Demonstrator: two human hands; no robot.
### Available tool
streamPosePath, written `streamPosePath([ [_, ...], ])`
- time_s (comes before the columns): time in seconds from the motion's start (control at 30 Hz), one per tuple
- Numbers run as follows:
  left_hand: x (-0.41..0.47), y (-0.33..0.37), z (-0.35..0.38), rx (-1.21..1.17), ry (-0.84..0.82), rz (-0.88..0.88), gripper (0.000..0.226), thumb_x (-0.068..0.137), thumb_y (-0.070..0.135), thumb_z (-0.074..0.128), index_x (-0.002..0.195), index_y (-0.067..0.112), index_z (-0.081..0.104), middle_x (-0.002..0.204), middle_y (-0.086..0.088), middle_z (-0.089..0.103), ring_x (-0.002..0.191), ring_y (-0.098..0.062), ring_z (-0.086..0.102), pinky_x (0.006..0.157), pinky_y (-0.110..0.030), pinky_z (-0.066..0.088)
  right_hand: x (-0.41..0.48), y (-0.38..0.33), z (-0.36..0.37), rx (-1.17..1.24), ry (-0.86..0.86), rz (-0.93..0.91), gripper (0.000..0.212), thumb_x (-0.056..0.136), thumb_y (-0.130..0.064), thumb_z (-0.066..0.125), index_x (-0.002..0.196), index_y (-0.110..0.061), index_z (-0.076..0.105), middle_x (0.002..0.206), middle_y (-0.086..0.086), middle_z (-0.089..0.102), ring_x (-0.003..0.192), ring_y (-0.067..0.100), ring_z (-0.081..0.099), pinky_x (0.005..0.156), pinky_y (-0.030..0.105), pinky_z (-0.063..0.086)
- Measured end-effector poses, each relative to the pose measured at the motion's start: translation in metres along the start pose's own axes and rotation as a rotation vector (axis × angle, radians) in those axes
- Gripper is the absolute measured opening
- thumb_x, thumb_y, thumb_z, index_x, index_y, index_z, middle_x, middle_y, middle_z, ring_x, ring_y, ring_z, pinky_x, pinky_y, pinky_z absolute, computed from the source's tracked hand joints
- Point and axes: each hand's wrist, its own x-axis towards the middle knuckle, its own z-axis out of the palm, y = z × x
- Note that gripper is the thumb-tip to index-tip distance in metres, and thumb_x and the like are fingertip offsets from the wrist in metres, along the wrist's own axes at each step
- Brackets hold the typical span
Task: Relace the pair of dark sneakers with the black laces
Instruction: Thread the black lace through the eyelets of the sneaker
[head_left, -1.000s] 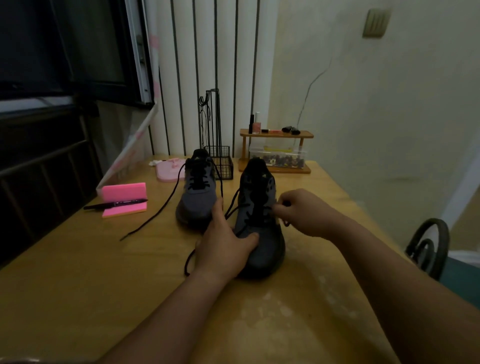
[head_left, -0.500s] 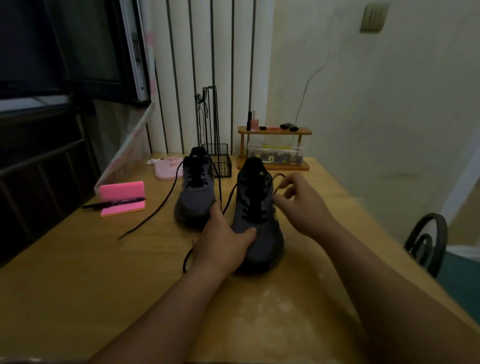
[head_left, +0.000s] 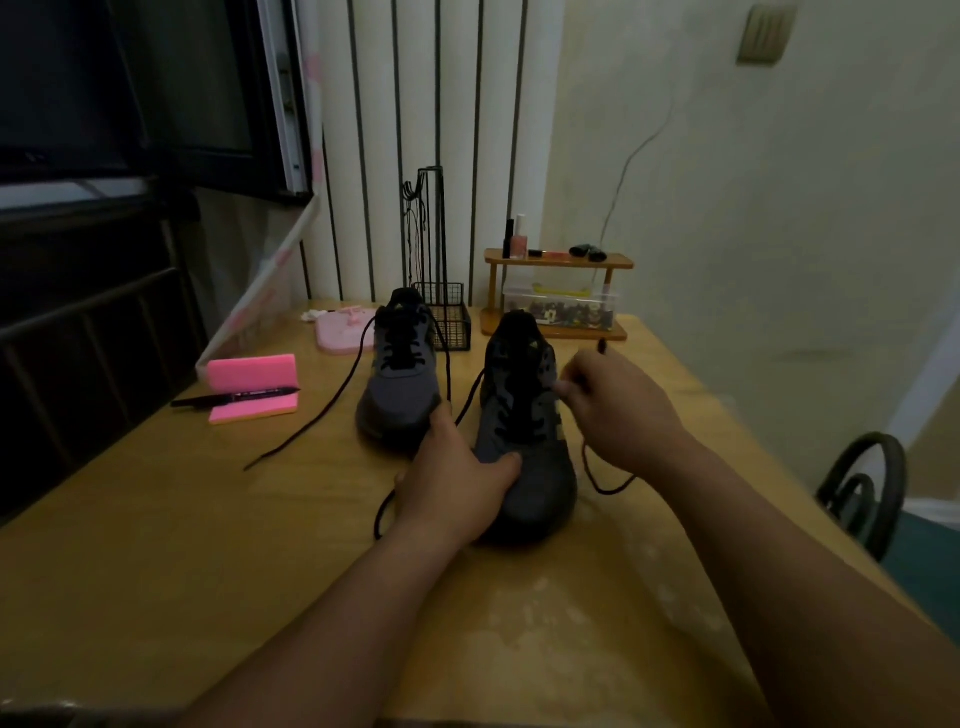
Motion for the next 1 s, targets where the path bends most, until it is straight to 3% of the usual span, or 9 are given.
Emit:
streamPosePath([
  [0.27,-0.001,-0.001,0.001,0.031,0.007,-0.021,0.106,0.076,0.071,0.066,0.161,0.037,0.013,0.159,0.002,0.045,0.143,-0.026,0.048,0.114,-0.059,0.04,-0.013,0.01,-0.017,0.1,-0.042,0.169,0.021,0.107,-0.038,0.054,0.101,-0.019,0.061,0.095,-0.001,0.065,0.085,0.017,0.059,0.076,0.043,0.055],
  [0.37,-0.01,0.007,-0.005,0.076,0.196,0.121,0.073,0.093,0.057,0.065,0.152,0.026,0.037,0.144,0.004,0.05,0.134,-0.021,0.051,0.11,-0.055,0.043,-0.023,-0.023,-0.029,0.287,-0.101,0.164,0.017,0.106,-0.037,0.055,0.103,-0.021,0.061,0.094,-0.002,0.064,0.086,0.015,0.061,0.074,0.036,0.052],
  [0.43,-0.017,0.022,-0.017,-0.213,0.219,0.163,0.033,0.102,0.051,0.054,0.123,0.026,0.062,0.118,0.002,0.063,0.114,-0.023,0.061,0.1,-0.056,0.051,-0.032,-0.052,-0.039,0.423,-0.2,0.075,0.007,0.105,-0.031,0.058,0.106,-0.025,0.062,0.099,-0.005,0.065,0.089,0.01,0.063,0.075,0.032,0.055],
  [0.5,-0.022,0.037,-0.027,-0.597,-0.063,0.01,0.044,0.106,0.056,0.043,0.107,0.025,0.074,0.106,-0.003,0.076,0.106,-0.023,0.07,0.095,-0.052,0.055,-0.039,-0.075,-0.044,0.516,-0.364,-0.043,0.005,0.103,-0.026,0.061,0.107,-0.023,0.063,0.101,-0.003,0.067,0.09,0.011,0.067,0.081,0.038,0.061],
  [0.6,-0.023,0.044,-0.042,-0.877,-0.369,-0.174,0.04,0.107,0.044,0.049,0.119,0.016,0.075,0.111,-0.008,0.079,0.099,-0.021,0.076,0.084,-0.041,0.057,-0.047,-0.086,-0.04,0.52,-0.598,-0.116,0.009,0.102,-0.022,0.062,0.11,-0.02,0.064,0.101,0.002,0.071,0.084,0.013,0.07,0.081,0.042,0.06],
  [0.73,-0.008,0.025,-0.052,-1.063,-0.301,-0.178,0.027,0.105,0.013,0.053,0.126,0.006,0.068,0.106,-0.017,0.071,0.094,-0.03,0.07,0.085,-0.042,0.056,-0.046,-0.072,-0.053,0.758,-0.872,-0.066,0.023,0.107,-0.024,0.056,0.128,-0.022,0.065,0.116,0.006,0.075,0.105,0.02,0.074,0.091,0.039,0.06],
  [0.87,-0.011,0.012,-0.049,-0.977,-0.28,-0.147,0.021,0.108,0.016,0.046,0.113,0.004,0.062,0.075,-0.004,0.055,0.052,-0.013,0.044,0.045,-0.024,0.032,-0.009,-0.053,-0.061,0.735,-0.351,0.215,0.024,0.106,-0.035,0.056,0.11,-0.015,0.069,0.097,0.008,0.077,0.092,0.028,0.075,0.09,0.053,0.061],
  [0.93,-0.019,0.012,-0.042,-0.695,-0.282,-0.091,0.02,0.108,0.021,0.052,0.114,0.01,0.067,0.081,-0.003,0.061,0.052,-0.012,0.048,0.042,-0.023,0.032,0.017,-0.055,-0.047,0.437,-0.076,0.168,0.017,0.101,-0.033,0.065,0.103,-0.016,0.067,0.092,0.001,0.071,0.089,0.022,0.071,0.084,0.048,0.061],
  [1.0,-0.026,0.014,-0.035,-0.319,-0.23,0.028,0.013,0.107,0.03,0.056,0.111,0.025,0.068,0.096,0.003,0.067,0.072,-0.009,0.062,0.054,-0.024,0.047,0.037,-0.065,-0.031,0.182,-0.07,-0.001,0.021,0.096,-0.032,0.071,0.113,-0.023,0.065,0.106,-0.007,0.06,0.101,0.016,0.062,0.085,0.037,0.058],
])
